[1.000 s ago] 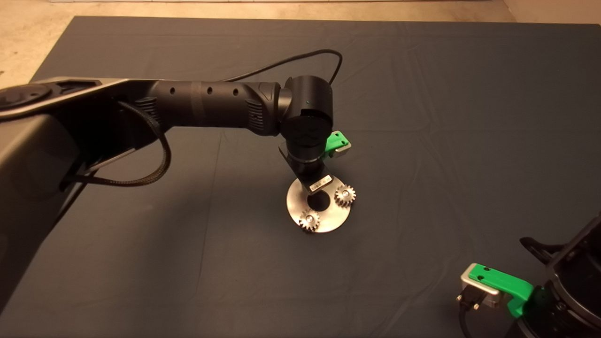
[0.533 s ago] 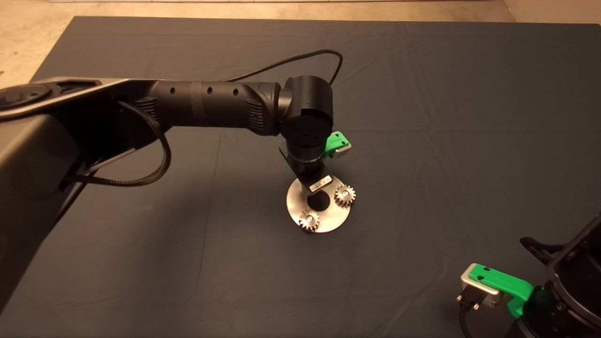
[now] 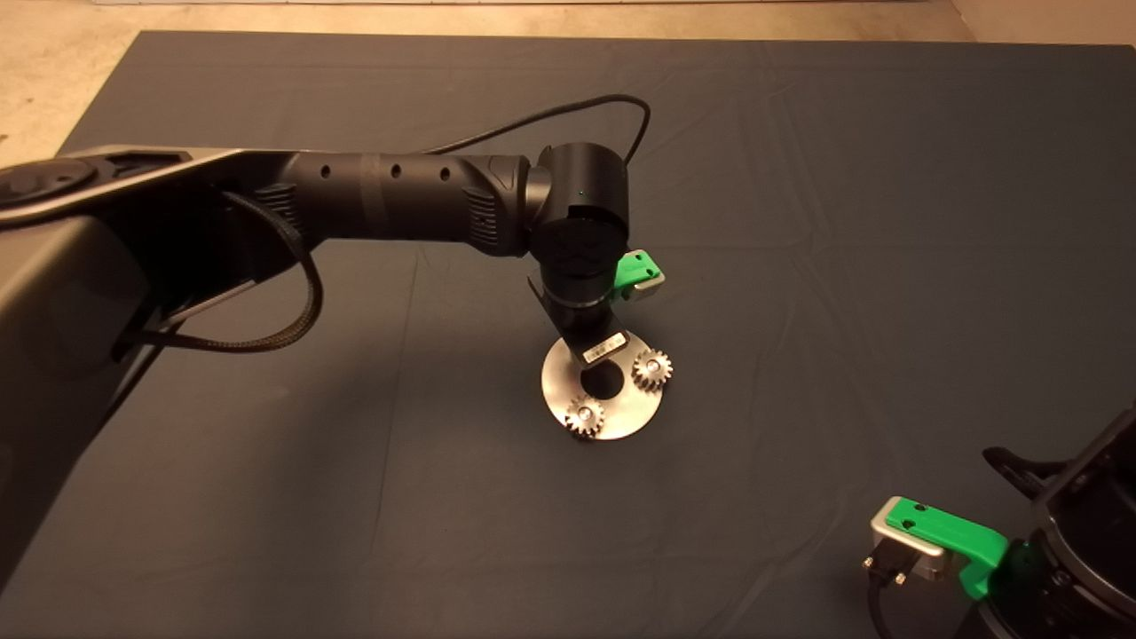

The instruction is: Install three planetary gears onto the carrier pins

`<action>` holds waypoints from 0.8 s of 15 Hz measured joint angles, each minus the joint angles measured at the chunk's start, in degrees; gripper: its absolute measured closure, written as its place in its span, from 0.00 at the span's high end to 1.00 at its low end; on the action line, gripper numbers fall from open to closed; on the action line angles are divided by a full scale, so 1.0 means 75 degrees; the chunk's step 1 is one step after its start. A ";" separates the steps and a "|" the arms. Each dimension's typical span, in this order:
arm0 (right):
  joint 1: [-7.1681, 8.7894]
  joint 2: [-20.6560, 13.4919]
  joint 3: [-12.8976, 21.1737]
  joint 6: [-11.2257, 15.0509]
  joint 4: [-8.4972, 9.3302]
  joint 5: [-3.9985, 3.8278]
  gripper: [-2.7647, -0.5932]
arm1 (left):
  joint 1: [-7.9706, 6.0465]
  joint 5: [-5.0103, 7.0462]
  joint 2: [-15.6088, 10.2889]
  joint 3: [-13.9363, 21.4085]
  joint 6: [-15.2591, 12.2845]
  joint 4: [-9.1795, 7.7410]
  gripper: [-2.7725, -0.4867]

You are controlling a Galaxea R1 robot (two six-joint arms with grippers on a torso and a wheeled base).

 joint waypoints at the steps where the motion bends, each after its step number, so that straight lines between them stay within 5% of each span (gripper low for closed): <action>1: 0.0023 0.0002 0.0000 -0.0003 0.0000 0.0003 0.60 | 0.0002 -0.0003 0.0000 0.0000 0.0015 0.0000 0.07; 12: 0.0063 0.0000 0.0000 -0.0003 0.0010 0.0003 0.60 | -0.0003 -0.0073 -0.0044 0.0000 0.0198 -0.0049 0.07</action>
